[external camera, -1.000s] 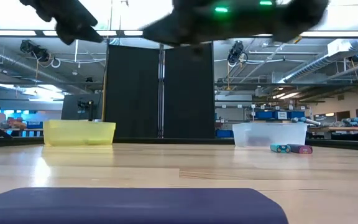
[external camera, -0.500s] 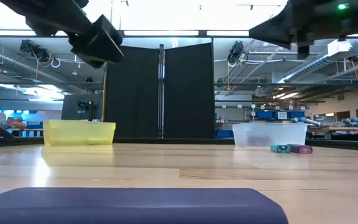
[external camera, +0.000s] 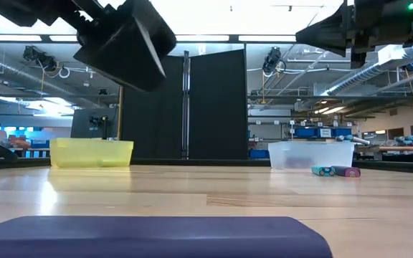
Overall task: Sort blocks
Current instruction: Put the purple block into the white transparent bin
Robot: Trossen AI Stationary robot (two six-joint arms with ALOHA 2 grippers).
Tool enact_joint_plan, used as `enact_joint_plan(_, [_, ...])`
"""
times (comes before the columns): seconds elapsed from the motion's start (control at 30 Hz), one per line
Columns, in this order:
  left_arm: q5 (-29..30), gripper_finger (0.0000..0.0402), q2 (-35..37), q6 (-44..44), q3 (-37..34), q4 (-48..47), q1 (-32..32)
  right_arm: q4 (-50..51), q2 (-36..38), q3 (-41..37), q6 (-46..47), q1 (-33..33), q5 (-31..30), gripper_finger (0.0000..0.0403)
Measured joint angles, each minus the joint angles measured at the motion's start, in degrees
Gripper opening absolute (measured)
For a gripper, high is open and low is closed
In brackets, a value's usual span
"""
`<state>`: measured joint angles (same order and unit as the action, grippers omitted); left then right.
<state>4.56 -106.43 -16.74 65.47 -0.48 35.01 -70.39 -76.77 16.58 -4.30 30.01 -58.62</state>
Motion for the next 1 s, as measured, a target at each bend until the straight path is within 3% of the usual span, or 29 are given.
enact_joint_plan(0.3, [2.0, 0.0290, -6.7, -4.4, 7.7, -7.6, 1.5, 0.0, 0.0, 0.0, 0.8, 2.3, 1.4, 0.0011])
enact_joint_plan(0.47, [2.7, 0.0296, -7.5, -4.9, 8.9, -7.8, 1.8, 3.7, 0.0, 0.3, 5.8, 3.4, 5.6, 0.0011])
enact_joint_plan(0.6, [8.1, 0.0296, -6.7, -4.7, 9.8, -8.3, 1.8, 16.6, -0.1, 4.4, 12.3, 3.4, 9.7, 0.0011])
enact_joint_plan(0.73, [13.4, 0.0296, -4.6, -3.7, 10.0, -8.4, 1.8, 32.6, -1.9, 12.4, 17.5, 3.1, 18.2, 0.0011])
enact_joint_plan(0.83, [20.4, 0.0296, -2.4, -1.7, 9.9, -9.2, 2.5, 38.8, -6.3, 19.1, 18.2, 3.4, 26.4, 0.0017])
enact_joint_plan(1.0, [30.9, 0.0296, 3.4, -0.1, 9.9, -14.5, 4.3, 46.5, -16.4, 29.7, 19.2, 4.7, 33.7, 0.0051])
